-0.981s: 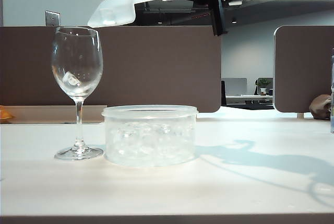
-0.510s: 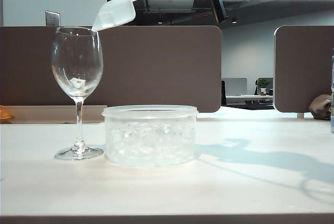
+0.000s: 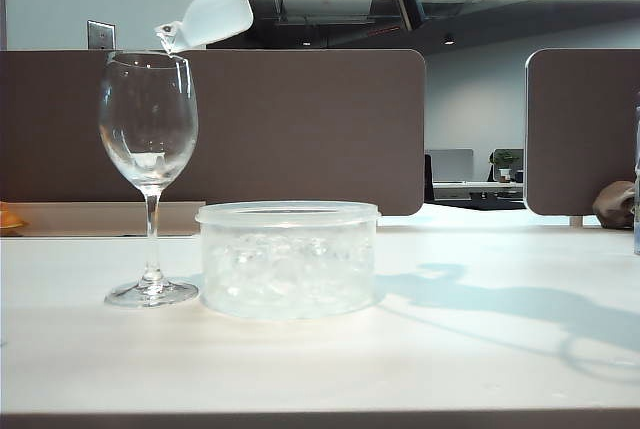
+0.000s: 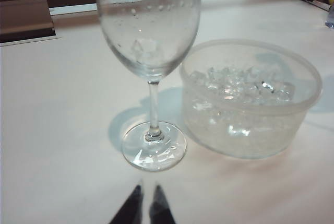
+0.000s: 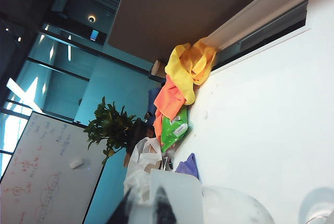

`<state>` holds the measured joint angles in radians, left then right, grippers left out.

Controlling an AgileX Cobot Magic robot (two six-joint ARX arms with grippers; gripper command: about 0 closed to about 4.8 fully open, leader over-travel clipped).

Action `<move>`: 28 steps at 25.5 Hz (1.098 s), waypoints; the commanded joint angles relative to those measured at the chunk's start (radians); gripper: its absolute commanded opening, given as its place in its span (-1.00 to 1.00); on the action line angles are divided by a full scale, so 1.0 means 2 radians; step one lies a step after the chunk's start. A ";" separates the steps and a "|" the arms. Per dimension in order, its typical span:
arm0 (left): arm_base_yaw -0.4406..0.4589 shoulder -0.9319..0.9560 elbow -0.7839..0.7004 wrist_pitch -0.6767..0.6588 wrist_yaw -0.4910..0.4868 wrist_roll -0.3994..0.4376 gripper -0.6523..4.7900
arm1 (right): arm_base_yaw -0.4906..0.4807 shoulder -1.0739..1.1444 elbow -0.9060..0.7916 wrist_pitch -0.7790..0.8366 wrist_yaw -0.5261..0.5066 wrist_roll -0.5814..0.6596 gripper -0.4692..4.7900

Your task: Pick up an ice shovel filled with ice cubes and pour the ice from the shovel into the glass.

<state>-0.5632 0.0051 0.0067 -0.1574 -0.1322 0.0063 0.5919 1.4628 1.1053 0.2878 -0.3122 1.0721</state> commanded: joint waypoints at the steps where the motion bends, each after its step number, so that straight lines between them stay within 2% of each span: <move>1: 0.001 0.000 0.000 0.004 0.001 -0.002 -0.65 | 0.002 0.003 0.013 -0.005 -0.005 -0.013 -0.83; 8: 0.001 0.000 0.000 0.004 0.001 -0.002 -0.65 | 0.002 0.003 0.017 -0.013 -0.011 -0.027 -0.83; 11: 0.001 0.000 0.000 0.004 0.001 -0.002 -0.65 | 0.001 0.001 0.017 0.012 0.000 -0.025 -0.83; 17: 0.001 0.000 0.000 0.004 0.001 -0.002 -0.65 | -0.031 -0.014 0.016 0.012 -0.003 -0.024 -0.83; 21: 0.001 0.000 0.000 0.004 0.001 -0.002 -0.66 | -0.058 -0.028 0.016 -0.014 -0.013 -0.030 -0.83; 24: 0.001 0.000 0.000 0.004 0.001 -0.002 -0.66 | -0.082 -0.029 0.010 -0.069 -0.035 -0.060 -0.83; 28: 0.001 0.000 0.000 0.004 0.001 -0.002 -0.66 | -0.082 -0.029 -0.021 -0.070 -0.036 -0.069 -0.83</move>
<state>-0.5632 0.0048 0.0067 -0.1574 -0.1318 0.0063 0.4248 1.4071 1.0790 0.1432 -0.3733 0.9470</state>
